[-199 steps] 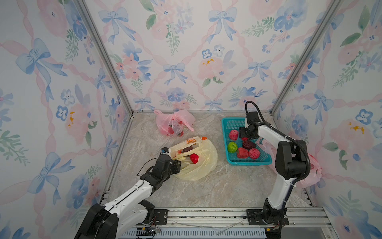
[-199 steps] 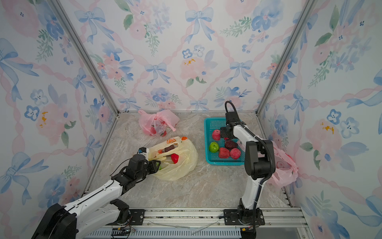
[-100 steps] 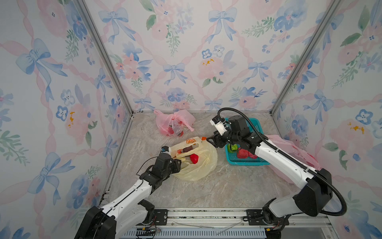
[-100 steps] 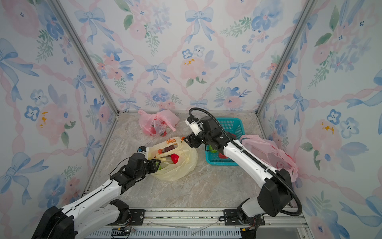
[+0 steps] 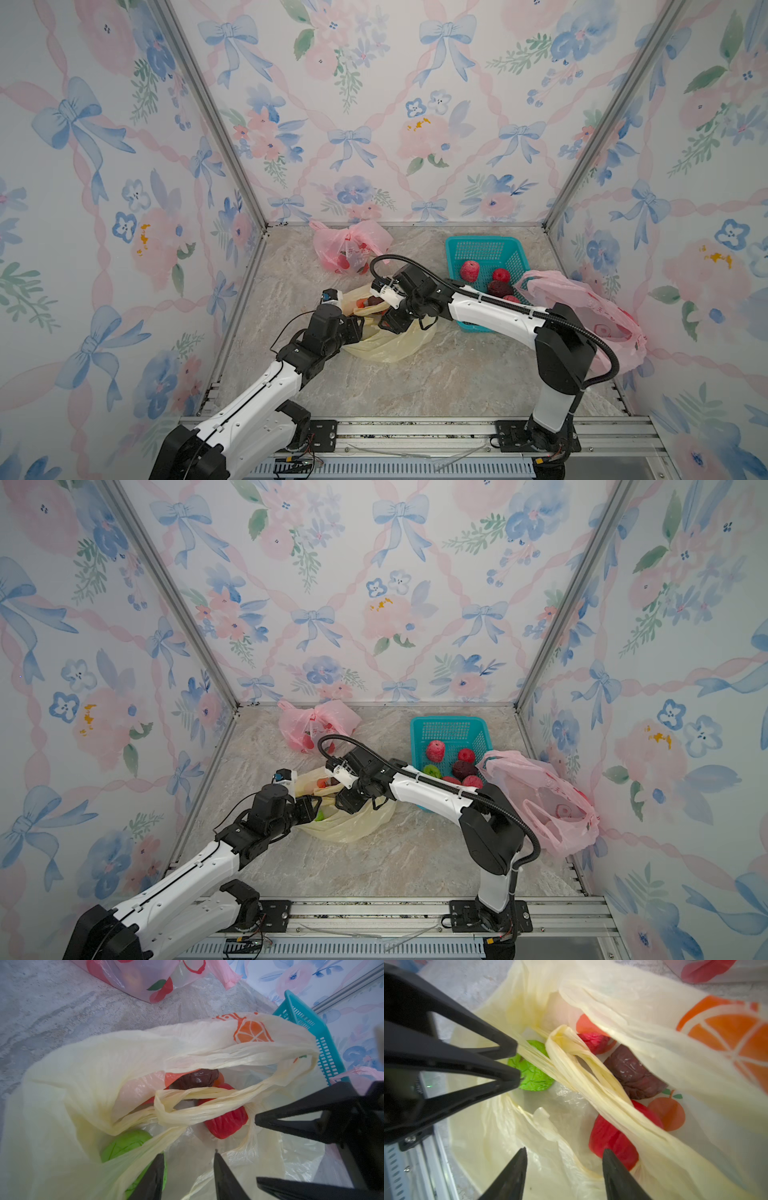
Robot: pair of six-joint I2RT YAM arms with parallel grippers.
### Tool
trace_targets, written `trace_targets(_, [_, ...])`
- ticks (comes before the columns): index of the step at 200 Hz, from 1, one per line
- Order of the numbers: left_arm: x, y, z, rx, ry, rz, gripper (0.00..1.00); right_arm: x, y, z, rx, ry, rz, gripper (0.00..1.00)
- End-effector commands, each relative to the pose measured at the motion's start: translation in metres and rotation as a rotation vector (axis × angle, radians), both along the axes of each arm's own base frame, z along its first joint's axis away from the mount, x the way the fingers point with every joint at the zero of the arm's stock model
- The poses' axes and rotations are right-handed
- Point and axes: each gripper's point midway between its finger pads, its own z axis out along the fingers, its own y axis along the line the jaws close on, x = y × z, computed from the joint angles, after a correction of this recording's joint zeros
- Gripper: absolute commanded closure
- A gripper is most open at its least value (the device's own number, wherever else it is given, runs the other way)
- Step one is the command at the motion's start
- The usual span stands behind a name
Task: Untie the knot of a plastic bag & take out the apple
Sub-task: Pick up the apple from the plastic bag.
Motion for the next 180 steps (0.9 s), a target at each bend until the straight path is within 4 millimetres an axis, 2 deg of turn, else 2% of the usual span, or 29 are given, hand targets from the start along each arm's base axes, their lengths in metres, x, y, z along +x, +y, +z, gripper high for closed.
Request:
trace_targets(1, [-0.004, 0.011, -0.007, 0.037, 0.011, 0.026, 0.58, 0.019, 0.000, 0.010, -0.058, -0.077, -0.054, 0.41])
trace_targets(46, [-0.008, 0.019, -0.018, 0.047, 0.027, 0.049, 0.57, 0.029, -0.006, -0.016, -0.152, -0.046, -0.091, 0.41])
trace_targets(106, [-0.008, 0.022, -0.030, 0.043, 0.049, 0.054, 0.57, 0.022, -0.011, -0.026, -0.185, -0.015, -0.097, 0.41])
trace_targets(115, [-0.008, 0.022, -0.033, 0.043, 0.055, 0.055, 0.57, 0.023, -0.013, -0.031, -0.199, -0.013, -0.102, 0.38])
trace_targets(138, [-0.010, 0.022, -0.042, 0.040, 0.075, 0.052, 0.57, 0.030, -0.014, -0.039, -0.226, -0.022, -0.127, 0.24])
trace_targets(180, [-0.011, 0.024, -0.046, 0.041, 0.084, 0.057, 0.57, 0.041, -0.012, -0.050, -0.244, -0.018, -0.145, 0.23])
